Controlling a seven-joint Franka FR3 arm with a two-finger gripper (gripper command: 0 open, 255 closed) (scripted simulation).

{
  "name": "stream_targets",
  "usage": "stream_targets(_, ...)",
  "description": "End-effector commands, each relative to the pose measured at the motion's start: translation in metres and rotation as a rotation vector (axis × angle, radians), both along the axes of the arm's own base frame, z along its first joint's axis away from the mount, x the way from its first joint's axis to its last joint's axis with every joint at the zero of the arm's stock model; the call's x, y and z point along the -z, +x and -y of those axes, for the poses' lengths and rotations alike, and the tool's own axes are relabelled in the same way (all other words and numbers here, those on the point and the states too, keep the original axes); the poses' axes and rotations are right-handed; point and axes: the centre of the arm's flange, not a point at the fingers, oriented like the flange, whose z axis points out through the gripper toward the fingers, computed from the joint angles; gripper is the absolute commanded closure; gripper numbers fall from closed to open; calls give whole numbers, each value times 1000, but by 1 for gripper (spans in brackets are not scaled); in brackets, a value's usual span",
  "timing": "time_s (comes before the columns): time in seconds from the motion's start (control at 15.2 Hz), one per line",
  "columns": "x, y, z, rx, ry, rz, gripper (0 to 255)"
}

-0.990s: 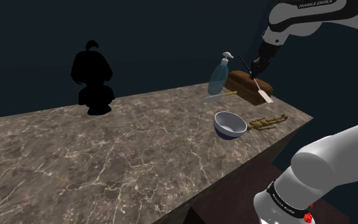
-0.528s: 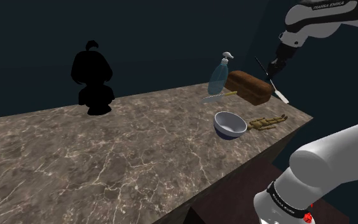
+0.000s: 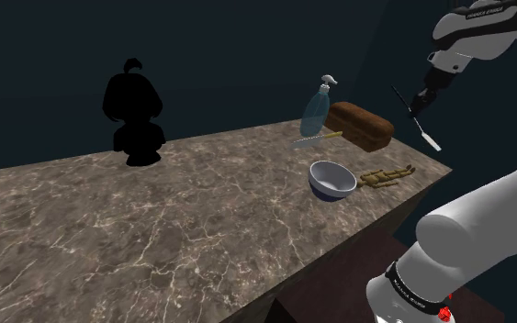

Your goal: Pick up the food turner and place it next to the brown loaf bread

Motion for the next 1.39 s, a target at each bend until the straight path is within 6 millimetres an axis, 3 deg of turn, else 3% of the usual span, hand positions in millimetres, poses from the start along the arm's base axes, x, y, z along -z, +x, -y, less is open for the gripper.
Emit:
stream_targets(0.0, -1, -18, 22, -2, -1, 0, 255)
stream_targets(0.59, -1, -86, 119, -2, -1, 0, 255)
stream_targets(0.66, -1, -101, 140, -2, -1, 0, 255)
stream_targets(1.32, 52, -101, 140, -2, -1, 0, 255)
